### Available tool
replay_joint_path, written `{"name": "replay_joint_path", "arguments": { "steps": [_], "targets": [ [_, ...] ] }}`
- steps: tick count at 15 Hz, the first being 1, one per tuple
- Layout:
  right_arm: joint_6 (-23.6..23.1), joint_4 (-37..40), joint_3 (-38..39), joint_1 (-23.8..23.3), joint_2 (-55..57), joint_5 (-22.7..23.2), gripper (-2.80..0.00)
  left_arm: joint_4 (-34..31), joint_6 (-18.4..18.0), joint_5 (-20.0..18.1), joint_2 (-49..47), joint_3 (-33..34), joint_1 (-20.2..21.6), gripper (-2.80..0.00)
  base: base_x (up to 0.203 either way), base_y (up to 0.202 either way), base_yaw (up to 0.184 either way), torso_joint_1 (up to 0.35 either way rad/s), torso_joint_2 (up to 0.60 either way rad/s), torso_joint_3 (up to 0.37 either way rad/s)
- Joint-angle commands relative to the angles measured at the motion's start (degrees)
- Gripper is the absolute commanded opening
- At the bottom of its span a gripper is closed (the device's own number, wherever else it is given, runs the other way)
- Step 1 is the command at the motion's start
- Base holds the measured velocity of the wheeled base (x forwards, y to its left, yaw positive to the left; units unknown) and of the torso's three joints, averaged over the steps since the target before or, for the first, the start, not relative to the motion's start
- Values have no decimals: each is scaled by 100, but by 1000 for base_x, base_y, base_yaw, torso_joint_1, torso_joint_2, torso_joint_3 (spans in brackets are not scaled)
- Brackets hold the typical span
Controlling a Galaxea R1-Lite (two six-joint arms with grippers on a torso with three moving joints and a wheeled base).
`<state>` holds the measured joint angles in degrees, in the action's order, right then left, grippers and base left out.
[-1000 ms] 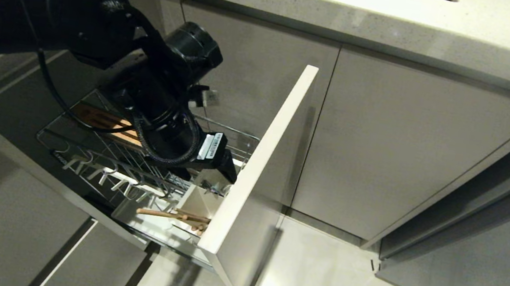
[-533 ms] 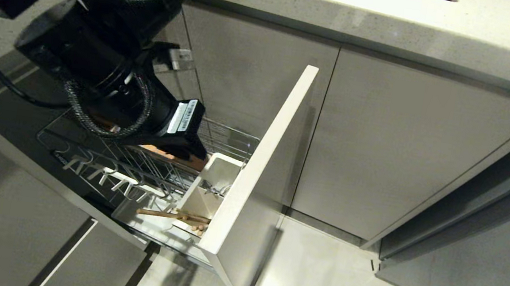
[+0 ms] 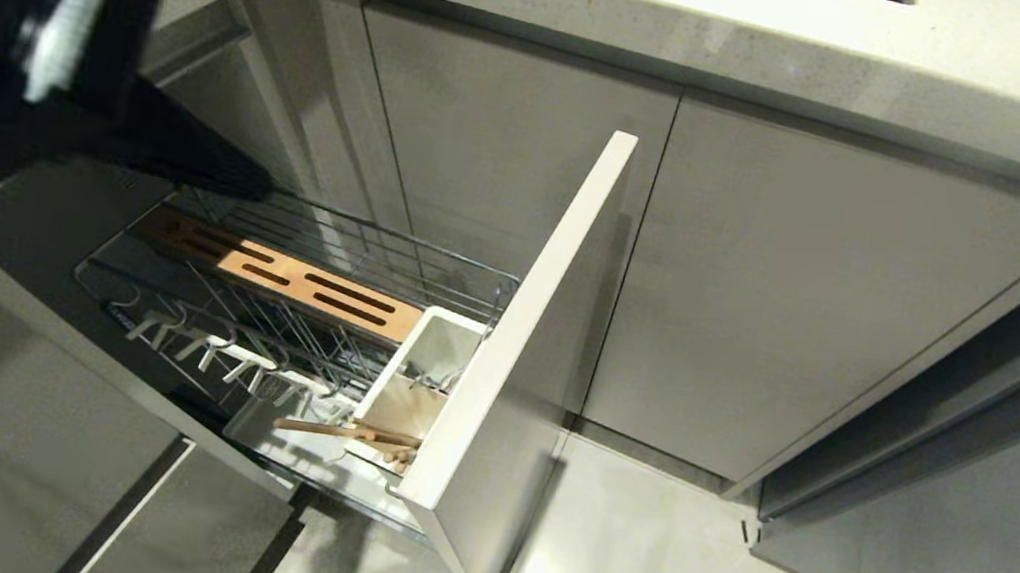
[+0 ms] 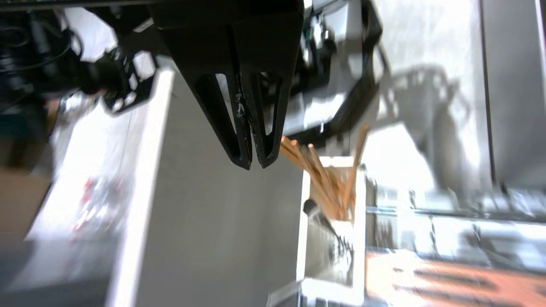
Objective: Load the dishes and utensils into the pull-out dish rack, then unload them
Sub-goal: Pick up the plate and place it in the cupboard
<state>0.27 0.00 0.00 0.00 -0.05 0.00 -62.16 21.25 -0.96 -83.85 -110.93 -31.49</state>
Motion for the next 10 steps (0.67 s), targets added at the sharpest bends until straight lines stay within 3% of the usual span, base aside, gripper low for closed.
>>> {"name": "replay_joint_path", "arguments": {
  "steps": [1, 4, 8, 10],
  "targets": [
    [0, 0, 0, 0, 5, 0, -280, 61, 3, 11, 611, -6, 280, -280, 0, 0, 0, 0, 0, 0],
    [0, 0, 0, 0, 5, 0, -280, 565, -25, 51, 979, -7, 1158, -280, 0, 0, 0, 0, 0, 0],
    [0, 0, 0, 0, 5, 0, -280, 1345, -55, 182, 1156, 75, 2716, -280, 0, 0, 0, 0, 0, 0],
    [0, 0, 0, 0, 5, 0, -280, 2044, -222, 919, 1125, 425, 3069, -280, 0, 0, 0, 0, 0, 0]
  ]
}}
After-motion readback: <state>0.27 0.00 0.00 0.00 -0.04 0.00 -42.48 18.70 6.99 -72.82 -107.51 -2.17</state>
